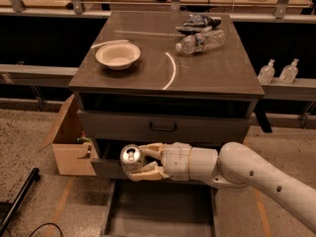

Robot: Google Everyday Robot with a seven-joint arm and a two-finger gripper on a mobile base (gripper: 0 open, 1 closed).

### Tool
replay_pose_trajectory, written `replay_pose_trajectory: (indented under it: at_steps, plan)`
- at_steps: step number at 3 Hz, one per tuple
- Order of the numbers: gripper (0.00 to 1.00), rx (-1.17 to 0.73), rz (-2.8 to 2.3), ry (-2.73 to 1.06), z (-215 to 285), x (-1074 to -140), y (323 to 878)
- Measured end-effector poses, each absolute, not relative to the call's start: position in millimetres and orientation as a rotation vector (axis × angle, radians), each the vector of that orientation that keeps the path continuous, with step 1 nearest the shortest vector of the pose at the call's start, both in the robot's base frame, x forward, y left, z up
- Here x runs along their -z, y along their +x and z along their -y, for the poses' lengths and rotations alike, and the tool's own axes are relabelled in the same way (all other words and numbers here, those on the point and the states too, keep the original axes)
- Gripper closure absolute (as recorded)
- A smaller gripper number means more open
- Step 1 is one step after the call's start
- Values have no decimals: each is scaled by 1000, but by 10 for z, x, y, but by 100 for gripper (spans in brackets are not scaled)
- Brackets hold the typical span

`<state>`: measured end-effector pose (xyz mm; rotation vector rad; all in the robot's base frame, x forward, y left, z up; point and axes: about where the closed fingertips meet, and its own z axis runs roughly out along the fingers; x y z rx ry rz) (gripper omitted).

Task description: Place 7up can into bottom drawer

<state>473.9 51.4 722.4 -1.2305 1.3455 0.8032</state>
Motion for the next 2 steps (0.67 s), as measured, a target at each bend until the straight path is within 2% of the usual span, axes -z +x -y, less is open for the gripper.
replay_pose_trajectory:
  at_steps: [1,2]
  plan:
    - [100,-801,-1348,-1231,-527,-7220,4730]
    - [100,-749,-1379,-1294,-555,-6761,4642]
